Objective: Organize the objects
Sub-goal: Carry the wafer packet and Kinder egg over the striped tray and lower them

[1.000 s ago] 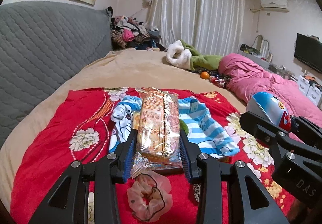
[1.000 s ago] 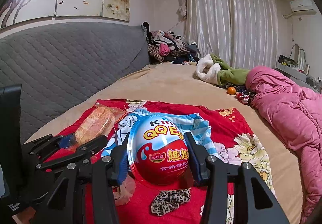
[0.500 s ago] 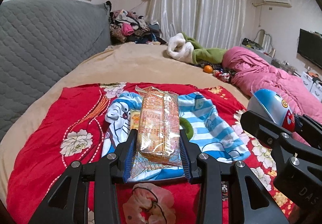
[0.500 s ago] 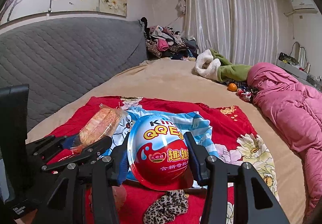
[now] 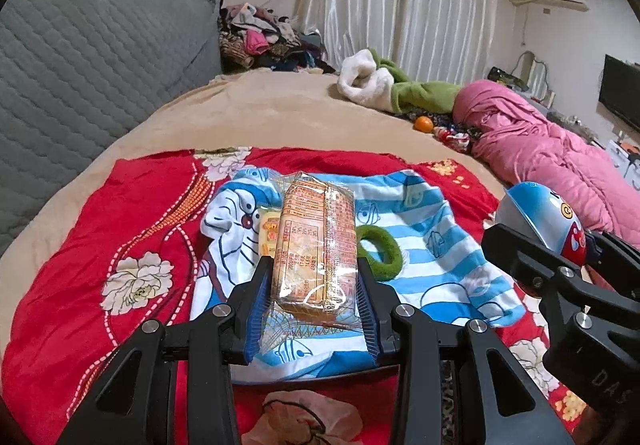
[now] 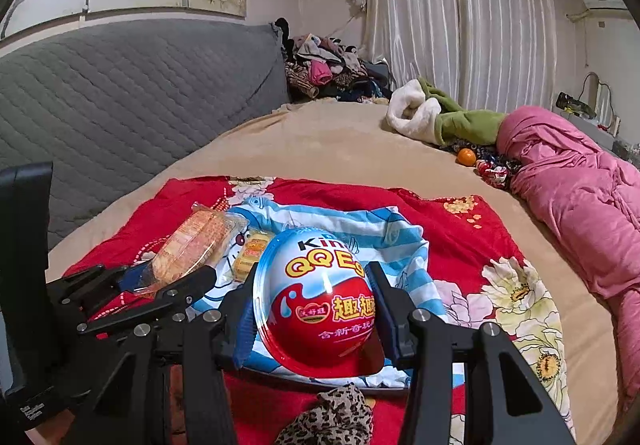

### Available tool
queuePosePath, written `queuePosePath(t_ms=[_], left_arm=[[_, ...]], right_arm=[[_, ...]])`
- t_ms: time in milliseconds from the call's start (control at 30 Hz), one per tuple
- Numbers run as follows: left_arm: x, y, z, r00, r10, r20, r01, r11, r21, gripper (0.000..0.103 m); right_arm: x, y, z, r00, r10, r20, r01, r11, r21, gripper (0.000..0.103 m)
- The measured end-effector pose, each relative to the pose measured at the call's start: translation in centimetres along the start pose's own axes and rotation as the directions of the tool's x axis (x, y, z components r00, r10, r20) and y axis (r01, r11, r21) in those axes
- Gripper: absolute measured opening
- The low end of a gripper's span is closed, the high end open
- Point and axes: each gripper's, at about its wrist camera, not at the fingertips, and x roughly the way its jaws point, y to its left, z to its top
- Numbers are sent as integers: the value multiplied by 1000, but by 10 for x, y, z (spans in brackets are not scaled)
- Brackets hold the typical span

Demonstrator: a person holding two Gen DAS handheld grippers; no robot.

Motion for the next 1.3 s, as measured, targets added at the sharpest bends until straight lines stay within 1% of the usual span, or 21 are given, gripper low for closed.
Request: queuePosePath(t_ms=[333, 633, 933, 1300], left_arm=[[33, 1, -6, 999, 1, -39, -2, 1000, -6, 41], [60, -2, -10, 996, 1, -91, -1, 1000, -1, 41], [72, -2, -13, 993, 3, -118, -3, 1000, 2, 41], [85, -2, -19, 988, 7, -153, -7, 1000, 2, 41]], right_arm=[[33, -10, -8, 999, -20, -45, 20, 1000, 3, 49], [61, -15, -17, 996, -20, -87, 20, 1000, -1, 49], [85, -20, -23, 991, -27, -131, 27, 1000, 3, 49], [103, -24, -31, 984, -31, -175, 33, 999, 7, 49]])
